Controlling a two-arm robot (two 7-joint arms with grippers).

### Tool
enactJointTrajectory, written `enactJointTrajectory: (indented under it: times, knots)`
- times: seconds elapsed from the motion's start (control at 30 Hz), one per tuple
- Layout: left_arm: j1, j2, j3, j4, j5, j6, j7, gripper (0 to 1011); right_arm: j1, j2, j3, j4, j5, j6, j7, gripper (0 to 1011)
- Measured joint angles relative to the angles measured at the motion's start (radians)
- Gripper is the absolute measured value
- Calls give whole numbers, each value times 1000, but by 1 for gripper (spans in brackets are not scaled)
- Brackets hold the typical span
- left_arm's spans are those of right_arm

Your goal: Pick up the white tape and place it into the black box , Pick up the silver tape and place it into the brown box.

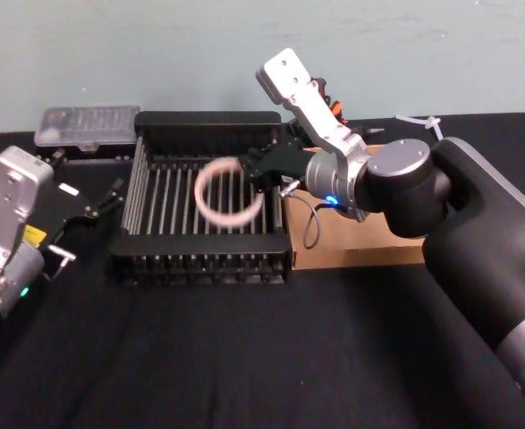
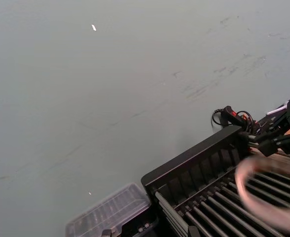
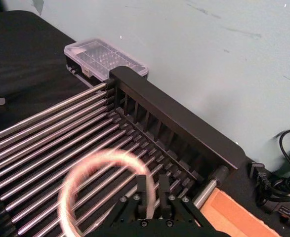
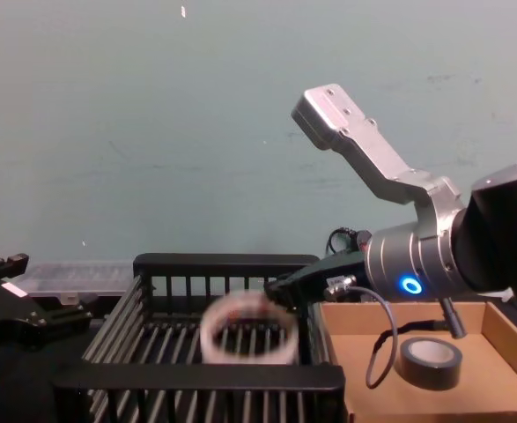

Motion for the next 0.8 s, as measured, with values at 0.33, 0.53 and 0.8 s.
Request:
enactJointTrajectory:
  times: [0.33,0.53,0.8]
  knots:
    - [0,0,0,0,0,0,0,1001,0,1,0,-2,1,1,1,462]
    - [0,0,0,0,0,0,0,1001,0,1,0,-2,2,2,1,645]
    - [0,0,0,0,0,0,0,1001,0,2,1,-6,2,2,3,867]
